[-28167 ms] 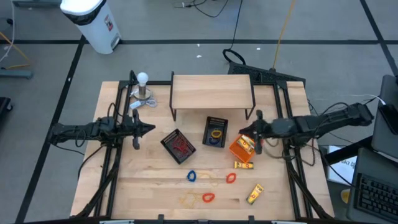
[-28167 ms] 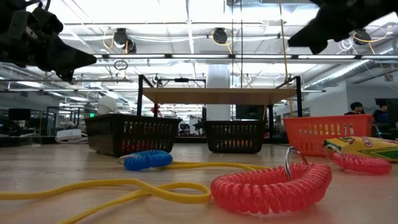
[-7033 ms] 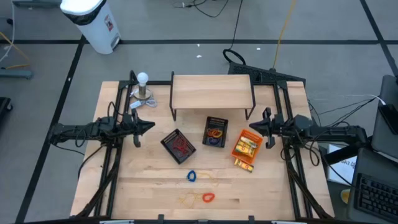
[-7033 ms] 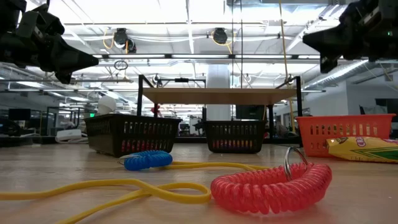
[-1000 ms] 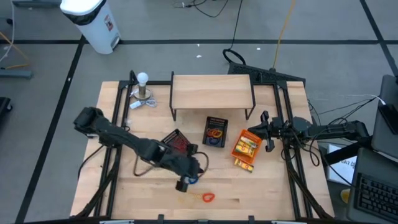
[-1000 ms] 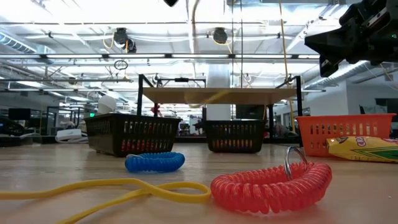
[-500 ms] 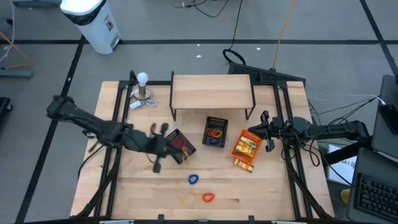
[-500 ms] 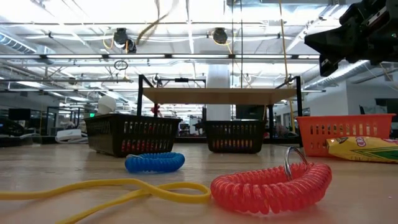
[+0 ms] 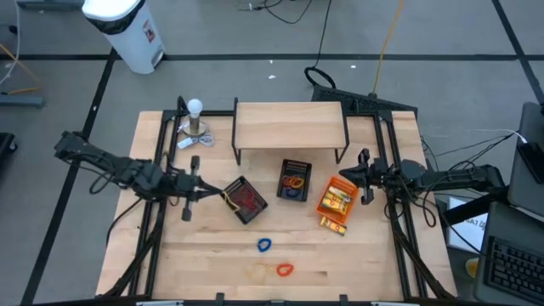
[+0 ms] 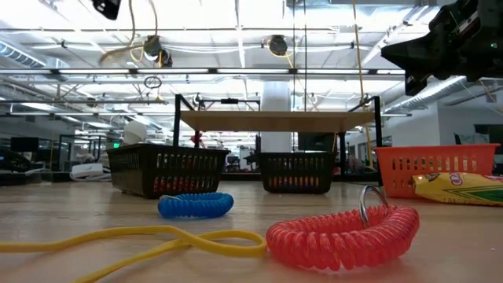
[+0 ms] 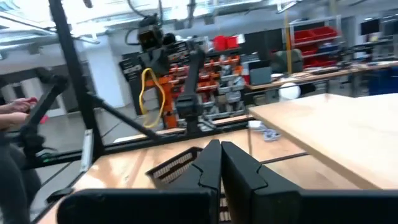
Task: Pick & Place Office Desk Supplies
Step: Put the yellow rubber band into the left black bin
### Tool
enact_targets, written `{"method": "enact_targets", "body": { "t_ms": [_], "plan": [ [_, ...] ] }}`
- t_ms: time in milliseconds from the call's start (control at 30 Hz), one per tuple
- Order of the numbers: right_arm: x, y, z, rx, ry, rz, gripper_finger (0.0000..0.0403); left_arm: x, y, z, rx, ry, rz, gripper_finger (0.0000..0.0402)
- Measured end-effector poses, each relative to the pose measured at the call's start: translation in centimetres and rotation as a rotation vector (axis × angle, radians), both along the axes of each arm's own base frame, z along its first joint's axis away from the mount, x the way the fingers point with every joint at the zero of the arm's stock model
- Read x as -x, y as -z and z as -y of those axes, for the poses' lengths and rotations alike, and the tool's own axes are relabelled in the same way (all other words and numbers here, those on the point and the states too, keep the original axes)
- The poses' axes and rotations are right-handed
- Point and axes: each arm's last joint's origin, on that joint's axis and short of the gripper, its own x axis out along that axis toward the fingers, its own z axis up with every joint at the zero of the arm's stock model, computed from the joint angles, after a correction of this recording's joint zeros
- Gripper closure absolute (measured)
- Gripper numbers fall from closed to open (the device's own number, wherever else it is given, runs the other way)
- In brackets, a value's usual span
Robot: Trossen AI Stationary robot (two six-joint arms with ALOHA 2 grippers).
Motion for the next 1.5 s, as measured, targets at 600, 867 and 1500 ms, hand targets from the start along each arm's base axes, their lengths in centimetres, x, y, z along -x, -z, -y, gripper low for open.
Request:
{"method": "enact_targets", "body": {
  "t_ms": [600,867,1500],
  "plan": [
    [0.1,-0.4,0.0,0.038,0.005,0.043,0.0399,4.9,6.4,-2.9,0.057,-0.033,0.136,0.0401],
    [0.1,-0.5,0.0,0.053,0.009,0.048,0.0399,5.2,9.3,-3.2,0.053,-0.055,0.154,0.0401],
    [0.2,-0.8,0.0,0.049,0.006,0.078,0.0399,6.6,3.9,-4.0,0.136,-0.080,0.338,0.0401]
  ]
}}
